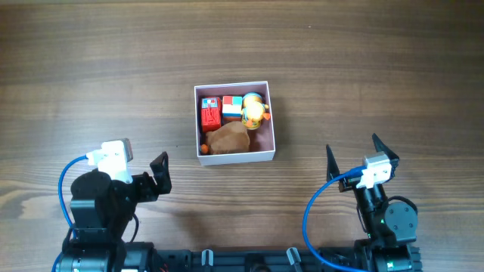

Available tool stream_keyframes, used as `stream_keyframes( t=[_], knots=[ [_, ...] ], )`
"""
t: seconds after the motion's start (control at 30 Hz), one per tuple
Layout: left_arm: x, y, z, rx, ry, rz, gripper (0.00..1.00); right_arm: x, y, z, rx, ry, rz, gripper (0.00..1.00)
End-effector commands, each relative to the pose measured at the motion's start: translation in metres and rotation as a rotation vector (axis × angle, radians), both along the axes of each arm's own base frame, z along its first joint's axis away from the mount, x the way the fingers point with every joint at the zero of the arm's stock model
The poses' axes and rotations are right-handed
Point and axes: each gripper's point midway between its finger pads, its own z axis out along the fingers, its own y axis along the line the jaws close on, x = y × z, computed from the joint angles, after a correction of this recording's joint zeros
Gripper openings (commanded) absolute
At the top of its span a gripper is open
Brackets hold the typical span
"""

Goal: Pack container

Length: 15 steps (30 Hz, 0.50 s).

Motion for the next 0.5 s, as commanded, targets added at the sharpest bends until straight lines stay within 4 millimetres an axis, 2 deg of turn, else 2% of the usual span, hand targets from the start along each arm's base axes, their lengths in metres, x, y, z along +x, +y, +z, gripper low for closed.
stream_keyframes(
  t=[0.0,0.23,0.33,0.47],
  knots=[
    [0.000,-0.002,-0.003,-0.017,0.007,-0.006,1.00,-0.001,0.002,0.002,-0.009,-0.012,0.012,1.00],
    [0.000,-0.002,-0.003,-0.017,0.007,-0.006,1.00,-0.001,0.002,0.002,-0.009,-0.011,0.012,1.00],
    [-0.011,0.008,-0.004,0.033,0.000,0.026,1.00,-0.001,0.002,0.002,-0.010,-0.011,0.012,1.00],
    [-0.023,0.010,-0.011,0.032,-0.065,0.038,1.00,-0.001,0.002,0.002,-0.010,-0.011,0.012,1.00]
  ],
)
